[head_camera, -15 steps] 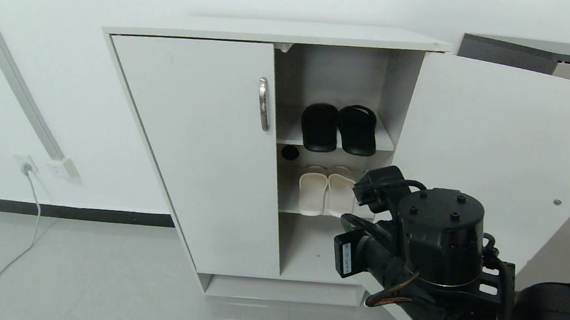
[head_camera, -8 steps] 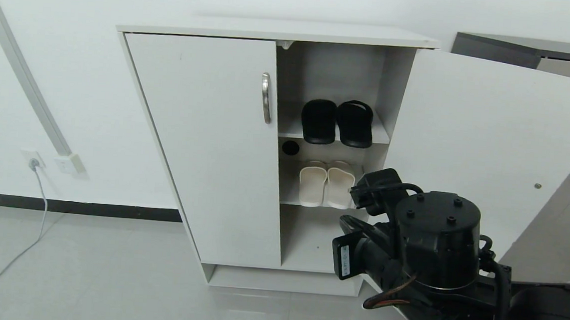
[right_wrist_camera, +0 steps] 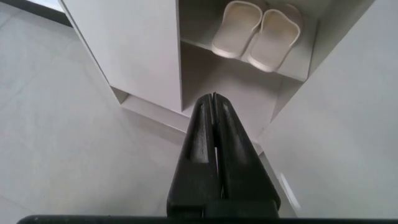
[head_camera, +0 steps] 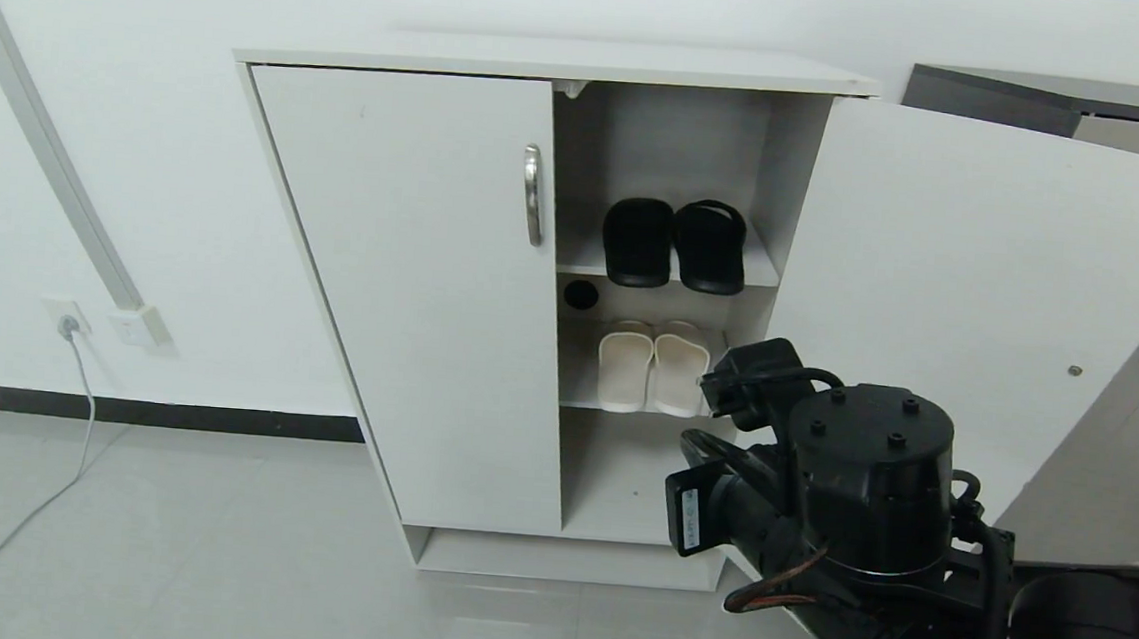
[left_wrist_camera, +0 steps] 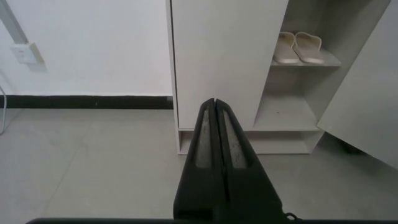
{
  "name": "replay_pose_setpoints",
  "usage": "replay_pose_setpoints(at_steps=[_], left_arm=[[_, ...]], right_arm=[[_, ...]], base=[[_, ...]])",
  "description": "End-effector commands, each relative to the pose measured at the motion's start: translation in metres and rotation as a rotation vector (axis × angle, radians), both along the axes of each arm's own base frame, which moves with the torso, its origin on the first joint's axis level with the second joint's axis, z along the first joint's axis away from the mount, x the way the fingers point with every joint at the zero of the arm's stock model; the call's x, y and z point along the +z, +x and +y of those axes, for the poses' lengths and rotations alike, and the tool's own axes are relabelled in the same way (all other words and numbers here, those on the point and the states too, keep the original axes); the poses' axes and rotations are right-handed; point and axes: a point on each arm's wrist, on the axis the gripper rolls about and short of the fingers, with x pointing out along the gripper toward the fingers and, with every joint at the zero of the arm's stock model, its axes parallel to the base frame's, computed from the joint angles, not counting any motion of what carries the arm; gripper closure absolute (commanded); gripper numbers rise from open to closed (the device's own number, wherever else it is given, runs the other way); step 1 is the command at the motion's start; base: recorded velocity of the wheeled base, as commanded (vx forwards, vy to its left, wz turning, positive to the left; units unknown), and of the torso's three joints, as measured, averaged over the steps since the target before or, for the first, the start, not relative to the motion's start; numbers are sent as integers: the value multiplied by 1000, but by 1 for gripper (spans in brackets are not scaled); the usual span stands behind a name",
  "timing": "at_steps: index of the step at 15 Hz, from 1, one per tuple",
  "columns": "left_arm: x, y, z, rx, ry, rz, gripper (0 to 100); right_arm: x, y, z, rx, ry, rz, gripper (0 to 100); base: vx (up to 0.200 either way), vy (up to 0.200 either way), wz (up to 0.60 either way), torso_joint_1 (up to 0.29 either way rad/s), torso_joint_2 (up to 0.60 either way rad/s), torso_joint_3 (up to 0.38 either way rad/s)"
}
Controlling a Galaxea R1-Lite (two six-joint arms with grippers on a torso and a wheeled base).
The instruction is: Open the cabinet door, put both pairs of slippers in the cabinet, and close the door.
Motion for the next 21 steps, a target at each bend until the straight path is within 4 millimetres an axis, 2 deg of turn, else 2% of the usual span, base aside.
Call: replay_pose_setpoints(at_steps=[1, 6, 12, 21], left_arm=[[0, 0, 0, 0, 0, 0, 100], [0, 0, 0, 0, 0, 0, 100], [0, 0, 0, 0, 0, 0, 100], [0, 0, 0, 0, 1, 0, 100]], right_arm=[[-3, 1, 1, -1, -8, 5, 100], [-4, 2, 1, -2, -10, 7, 100], [-8, 5, 1, -12, -20, 14, 100], [-10, 8, 1, -19, -26, 18, 100]], base=[[0, 0, 0, 0, 0, 0], [0, 0, 0, 0, -41, -44], [0, 0, 0, 69, -487, -361], [0, 0, 0, 155, -475, -329]])
